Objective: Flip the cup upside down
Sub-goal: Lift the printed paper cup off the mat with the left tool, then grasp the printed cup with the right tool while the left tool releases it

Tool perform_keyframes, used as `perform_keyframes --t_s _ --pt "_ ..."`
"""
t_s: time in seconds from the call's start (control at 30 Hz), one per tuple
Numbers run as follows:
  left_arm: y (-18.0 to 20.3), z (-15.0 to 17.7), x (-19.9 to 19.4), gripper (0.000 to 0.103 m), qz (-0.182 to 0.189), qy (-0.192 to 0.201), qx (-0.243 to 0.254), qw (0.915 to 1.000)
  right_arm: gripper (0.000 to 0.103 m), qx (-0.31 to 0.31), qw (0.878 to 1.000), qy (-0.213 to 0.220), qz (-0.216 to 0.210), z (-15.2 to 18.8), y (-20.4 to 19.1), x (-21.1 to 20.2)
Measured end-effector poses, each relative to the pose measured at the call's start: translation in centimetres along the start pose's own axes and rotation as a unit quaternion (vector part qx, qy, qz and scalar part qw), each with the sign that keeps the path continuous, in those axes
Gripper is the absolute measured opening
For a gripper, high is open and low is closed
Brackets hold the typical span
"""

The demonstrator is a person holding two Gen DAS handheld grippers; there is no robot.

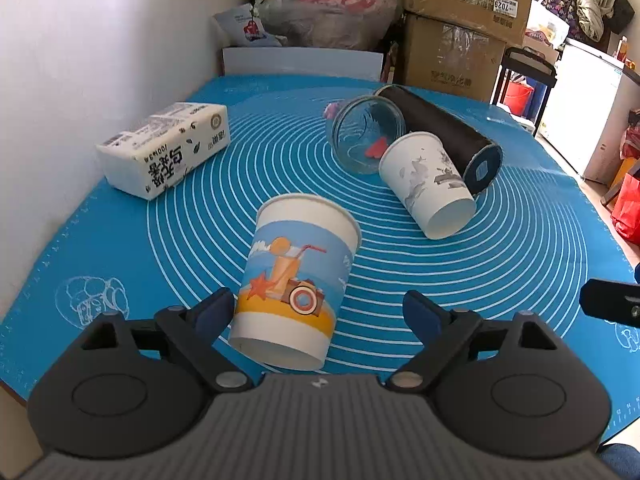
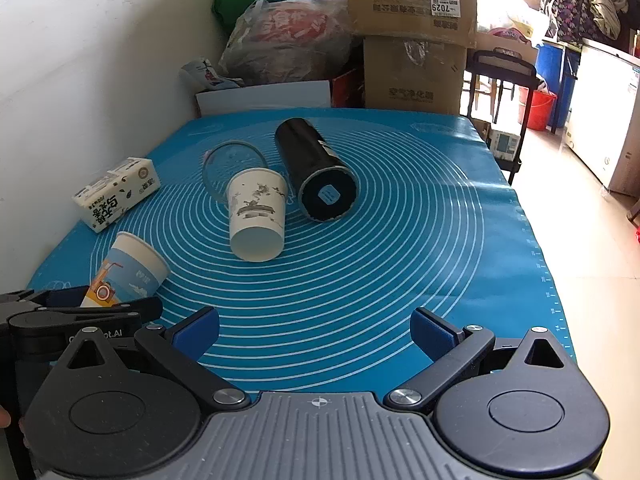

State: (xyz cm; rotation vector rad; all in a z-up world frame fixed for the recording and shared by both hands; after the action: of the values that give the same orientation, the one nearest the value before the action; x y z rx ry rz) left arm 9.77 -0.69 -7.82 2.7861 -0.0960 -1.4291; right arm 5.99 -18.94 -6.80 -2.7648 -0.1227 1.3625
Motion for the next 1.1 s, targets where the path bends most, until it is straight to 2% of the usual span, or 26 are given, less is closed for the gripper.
perform_keyframes --t_s 0.47,0.6,0.7,0.77,0.87,0.97,1.0,1.07,1.1 --pt "-1.0 -0.5 -2.6 0.091 -0.004 0.027 0.0 0.9996 0.103 -0.044 0.999 0.01 0.011 -0.8 -1.9 -1.6" --pt "-1.7 -0.6 -4.9 0.092 -0.004 0.046 0.006 0.9989 0.103 -0.104 0.994 0.011 0.032 -2.1 -3.7 -2.4" --pt "-2.9 -0.6 -6.8 0.096 -0.007 0.062 0.005 0.998 0.103 -0.185 0.98 0.013 0.068 -3.5 -6.2 -3.0" --pt "-4.1 -0.5 -7.7 0.097 -0.013 0.068 -0.002 0.9976 0.103 -0.244 0.965 0.013 0.095 -4.3 -8.0 -3.0" --pt "-5.8 -0.1 -7.9 0.097 -0.025 0.064 -0.008 0.9976 0.103 -0.355 0.925 0.009 0.136 -5.1 -11.8 -2.6" --pt "-8.0 0.5 -7.7 0.097 -0.042 0.062 -0.025 0.9969 0.103 -0.477 0.861 0.01 0.177 -4.7 -16.0 -1.9" --pt "-8.9 0.8 -7.5 0.097 -0.05 0.06 -0.036 0.9963 0.103 -0.521 0.832 0.01 0.189 -4.3 -17.5 -1.5" --pt "-10.5 1.2 -7.2 0.097 -0.064 0.056 -0.058 0.9947 0.103 -0.583 0.786 0.009 0.207 -3.7 -19.7 -0.5" --pt "-11.4 1.5 -7.0 0.097 -0.07 0.054 -0.069 0.9937 0.103 -0.616 0.757 0.007 0.215 -3.2 -21.0 0.2"
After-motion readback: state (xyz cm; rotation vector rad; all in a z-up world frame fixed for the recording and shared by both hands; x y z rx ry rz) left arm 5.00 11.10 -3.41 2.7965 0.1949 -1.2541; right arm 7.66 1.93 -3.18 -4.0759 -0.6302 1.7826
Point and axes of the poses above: each gripper's, at about its wrist camera, not at the fingertips, and x roughly the way its jaws point, y to its right, z to its underside, the point moved 4 cm from there along x, roughly the way its jaws point, and after that the axes turned 12 degrees about -y, right-handed, at the moved point
